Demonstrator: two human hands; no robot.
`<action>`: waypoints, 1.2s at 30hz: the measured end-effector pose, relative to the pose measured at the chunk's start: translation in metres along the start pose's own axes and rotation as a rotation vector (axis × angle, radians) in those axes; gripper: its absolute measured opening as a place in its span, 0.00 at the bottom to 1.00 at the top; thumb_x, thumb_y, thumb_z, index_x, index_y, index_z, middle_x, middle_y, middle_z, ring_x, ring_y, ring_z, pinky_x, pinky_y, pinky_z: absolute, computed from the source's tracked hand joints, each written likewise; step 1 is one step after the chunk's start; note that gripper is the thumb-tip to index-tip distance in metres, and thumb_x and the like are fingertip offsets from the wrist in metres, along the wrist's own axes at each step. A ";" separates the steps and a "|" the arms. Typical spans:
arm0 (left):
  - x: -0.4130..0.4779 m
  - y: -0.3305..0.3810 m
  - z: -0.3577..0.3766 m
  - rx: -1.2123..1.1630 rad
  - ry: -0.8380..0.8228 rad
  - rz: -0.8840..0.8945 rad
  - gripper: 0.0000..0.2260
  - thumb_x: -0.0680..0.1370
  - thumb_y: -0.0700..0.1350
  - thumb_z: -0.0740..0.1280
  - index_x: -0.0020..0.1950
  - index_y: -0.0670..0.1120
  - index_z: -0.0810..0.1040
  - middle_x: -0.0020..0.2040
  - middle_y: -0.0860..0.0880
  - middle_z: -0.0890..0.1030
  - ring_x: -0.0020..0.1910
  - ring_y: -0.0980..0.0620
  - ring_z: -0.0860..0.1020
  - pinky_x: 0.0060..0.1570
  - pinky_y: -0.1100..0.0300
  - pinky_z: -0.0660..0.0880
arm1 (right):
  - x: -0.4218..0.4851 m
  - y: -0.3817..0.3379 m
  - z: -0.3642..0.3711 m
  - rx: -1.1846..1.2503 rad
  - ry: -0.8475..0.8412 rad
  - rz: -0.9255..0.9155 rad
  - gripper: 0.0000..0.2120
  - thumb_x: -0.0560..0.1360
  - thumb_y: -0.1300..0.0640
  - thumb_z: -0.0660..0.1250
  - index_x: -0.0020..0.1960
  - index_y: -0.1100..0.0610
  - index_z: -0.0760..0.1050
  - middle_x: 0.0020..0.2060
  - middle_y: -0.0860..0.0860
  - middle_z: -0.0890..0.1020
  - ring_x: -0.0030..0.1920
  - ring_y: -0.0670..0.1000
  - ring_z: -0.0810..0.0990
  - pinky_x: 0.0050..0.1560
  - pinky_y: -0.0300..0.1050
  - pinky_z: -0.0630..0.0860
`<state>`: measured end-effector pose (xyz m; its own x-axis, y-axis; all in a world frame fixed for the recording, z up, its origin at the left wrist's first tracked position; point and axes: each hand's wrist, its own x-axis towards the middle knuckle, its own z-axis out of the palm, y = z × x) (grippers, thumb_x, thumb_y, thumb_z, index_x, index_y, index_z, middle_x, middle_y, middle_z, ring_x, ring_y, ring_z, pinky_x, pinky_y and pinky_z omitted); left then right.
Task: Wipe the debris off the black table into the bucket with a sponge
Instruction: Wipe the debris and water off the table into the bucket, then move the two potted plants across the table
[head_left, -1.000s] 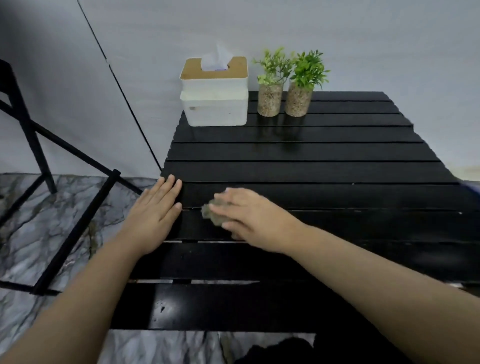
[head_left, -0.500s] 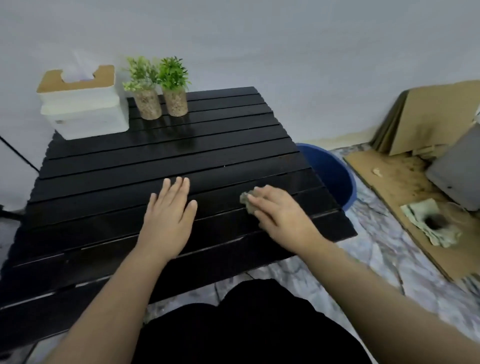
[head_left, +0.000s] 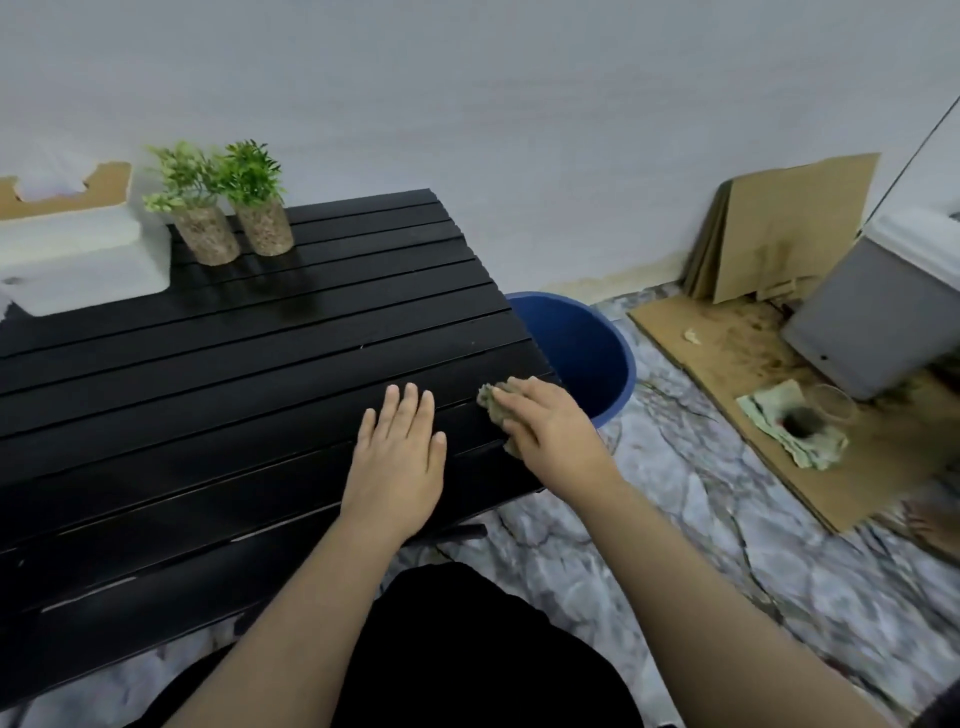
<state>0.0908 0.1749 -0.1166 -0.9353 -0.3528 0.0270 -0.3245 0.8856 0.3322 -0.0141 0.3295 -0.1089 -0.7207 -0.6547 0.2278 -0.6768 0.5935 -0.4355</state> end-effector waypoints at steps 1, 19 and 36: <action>0.001 0.004 0.004 0.010 0.005 -0.008 0.24 0.81 0.52 0.43 0.76 0.47 0.46 0.78 0.49 0.47 0.76 0.52 0.41 0.72 0.55 0.38 | -0.006 0.001 0.001 -0.008 0.041 -0.010 0.16 0.75 0.63 0.65 0.63 0.59 0.74 0.61 0.58 0.77 0.62 0.61 0.73 0.65 0.52 0.67; 0.057 -0.060 -0.046 -0.467 0.349 -0.237 0.16 0.80 0.48 0.52 0.66 0.50 0.70 0.64 0.52 0.72 0.64 0.53 0.67 0.61 0.59 0.63 | 0.117 -0.054 0.008 0.432 -0.053 0.137 0.18 0.79 0.46 0.55 0.67 0.50 0.68 0.65 0.47 0.74 0.66 0.48 0.70 0.67 0.46 0.64; 0.255 -0.265 -0.086 -0.825 0.697 -0.557 0.35 0.69 0.52 0.72 0.71 0.48 0.60 0.71 0.46 0.68 0.68 0.47 0.68 0.63 0.54 0.66 | 0.382 -0.144 0.164 0.767 -0.078 0.200 0.41 0.66 0.46 0.74 0.73 0.49 0.57 0.70 0.50 0.67 0.70 0.53 0.65 0.67 0.57 0.67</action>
<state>-0.0490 -0.1759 -0.1167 -0.3374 -0.9354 0.1060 -0.2332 0.1921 0.9533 -0.1671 -0.0825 -0.1024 -0.7860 -0.6173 0.0329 -0.2236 0.2342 -0.9461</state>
